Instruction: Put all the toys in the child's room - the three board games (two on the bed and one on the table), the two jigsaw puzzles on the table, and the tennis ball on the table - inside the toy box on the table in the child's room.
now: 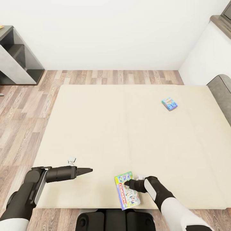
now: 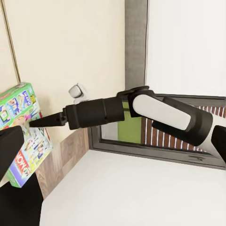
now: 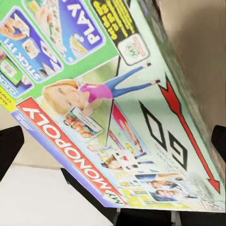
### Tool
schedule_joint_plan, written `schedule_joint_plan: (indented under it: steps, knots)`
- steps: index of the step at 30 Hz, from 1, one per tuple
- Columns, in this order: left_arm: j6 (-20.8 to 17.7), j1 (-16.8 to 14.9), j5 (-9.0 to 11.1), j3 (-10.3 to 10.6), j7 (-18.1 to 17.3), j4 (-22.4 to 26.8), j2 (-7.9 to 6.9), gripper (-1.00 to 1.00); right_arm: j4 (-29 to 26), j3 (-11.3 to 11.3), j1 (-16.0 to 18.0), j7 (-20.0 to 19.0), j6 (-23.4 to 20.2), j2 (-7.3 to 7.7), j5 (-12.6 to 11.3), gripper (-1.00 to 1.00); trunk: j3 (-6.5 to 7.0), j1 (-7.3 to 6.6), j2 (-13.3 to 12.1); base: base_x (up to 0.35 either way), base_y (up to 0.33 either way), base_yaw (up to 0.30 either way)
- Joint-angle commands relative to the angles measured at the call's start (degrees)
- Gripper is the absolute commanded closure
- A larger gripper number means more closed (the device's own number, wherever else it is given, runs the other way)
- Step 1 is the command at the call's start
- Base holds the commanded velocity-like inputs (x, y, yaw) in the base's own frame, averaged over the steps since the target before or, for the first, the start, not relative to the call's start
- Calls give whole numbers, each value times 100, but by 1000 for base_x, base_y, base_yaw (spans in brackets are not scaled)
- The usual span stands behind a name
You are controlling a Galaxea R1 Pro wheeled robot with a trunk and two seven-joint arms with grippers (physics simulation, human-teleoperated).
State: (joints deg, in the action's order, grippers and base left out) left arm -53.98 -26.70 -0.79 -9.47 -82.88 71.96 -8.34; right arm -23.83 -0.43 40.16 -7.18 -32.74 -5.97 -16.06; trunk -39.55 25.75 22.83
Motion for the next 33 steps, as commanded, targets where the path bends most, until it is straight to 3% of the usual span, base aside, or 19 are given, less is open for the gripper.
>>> schedule_joint_plan:
  steps: [1,33]
  knots:
    - [-60,-2,-9,-2,-27,2,-1,-100,-8,-7,3,-16,-29,-7,-8,-100,-6,3,9,0,0,0]
    - [-52,-2,-9,-18,-51,2,-9,-100,-181,-62,10,-37,-72,-10,-48,-100,-6,3,9,0,0,0]
